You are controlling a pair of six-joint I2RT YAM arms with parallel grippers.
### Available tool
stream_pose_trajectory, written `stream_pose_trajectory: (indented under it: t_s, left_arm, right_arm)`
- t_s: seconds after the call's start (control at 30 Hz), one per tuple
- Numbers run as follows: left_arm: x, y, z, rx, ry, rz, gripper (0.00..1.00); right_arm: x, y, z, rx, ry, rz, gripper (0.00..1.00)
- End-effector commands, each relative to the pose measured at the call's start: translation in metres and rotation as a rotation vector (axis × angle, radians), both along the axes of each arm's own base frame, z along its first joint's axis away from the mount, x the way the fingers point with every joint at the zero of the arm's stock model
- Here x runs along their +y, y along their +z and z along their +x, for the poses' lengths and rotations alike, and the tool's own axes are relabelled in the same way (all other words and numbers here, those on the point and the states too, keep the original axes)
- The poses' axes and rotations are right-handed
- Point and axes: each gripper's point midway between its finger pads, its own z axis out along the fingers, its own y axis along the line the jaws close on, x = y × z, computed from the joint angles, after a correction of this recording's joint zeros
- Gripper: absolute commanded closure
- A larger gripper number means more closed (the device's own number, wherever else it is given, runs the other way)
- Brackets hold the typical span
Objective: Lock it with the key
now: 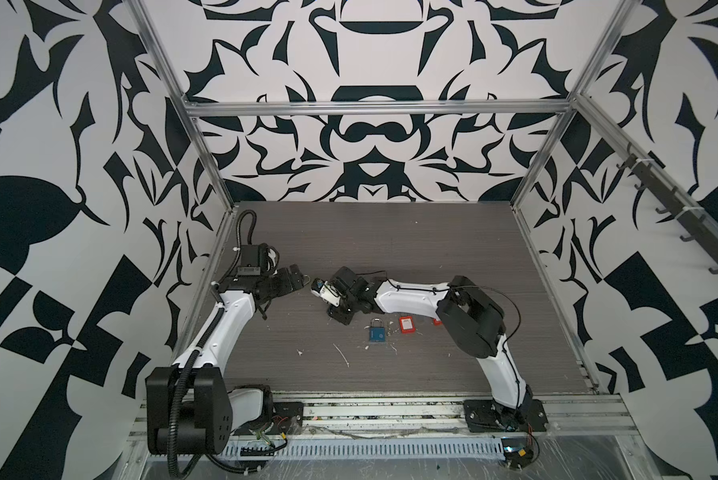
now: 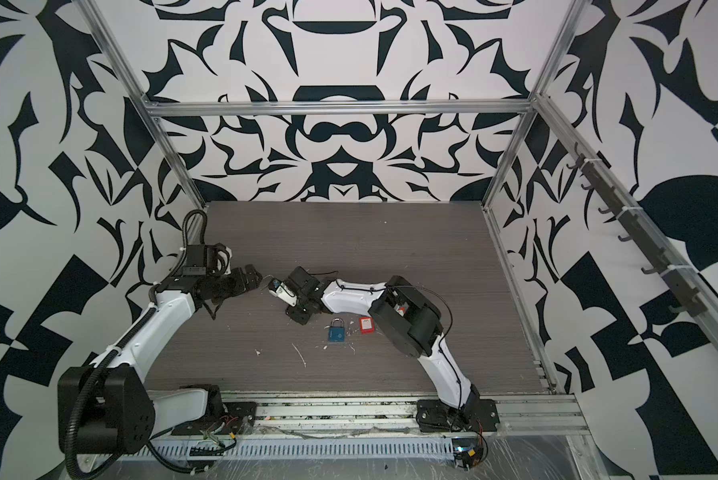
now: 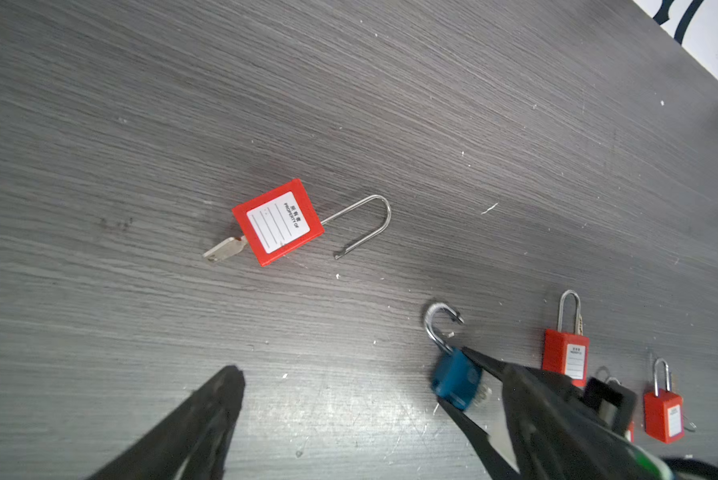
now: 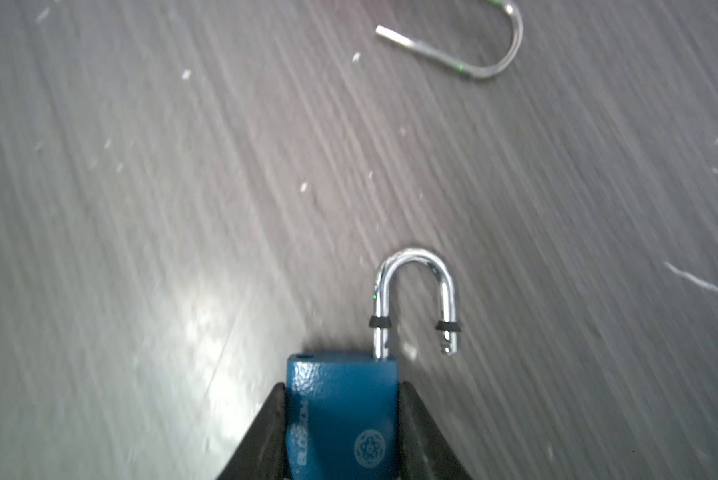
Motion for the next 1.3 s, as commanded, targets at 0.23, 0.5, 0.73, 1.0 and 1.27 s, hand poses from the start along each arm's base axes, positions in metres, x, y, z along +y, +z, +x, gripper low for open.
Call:
stream_pose_trajectory:
  t_s: [0.23,0.5,0.73,1.0,1.27]
  left_arm:
    - [-0.033,0.036,0.003,-0.263,-0.241,-0.071,0.13]
    - [-0.087,0.087,-0.027,-0.644,-0.653,-0.127,0.28]
    - [-0.148,0.104,-0.073,-0.884,-1.086,-0.058,0.33]
    - [-0.188,0.108,-0.093,-0.996,-1.355,-0.079,0.45]
    - [-0.211,0.108,-0.113,-1.007,-1.512,-0.163,0.59]
  right_arm:
    - [-0.017,0.131,-0.015,-0.297,0.252,0.247,0.81]
    - [-0.079,0.162,-0.043,-0.255,0.412,0.324,0.82]
    - [-0.125,0.179,-0.064,-0.238,0.452,0.283,0.83]
    - [-0.143,0.189,-0.082,-0.251,0.44,0.295,0.85]
    - [-0.15,0.189,-0.09,-0.249,0.436,0.304,0.85]
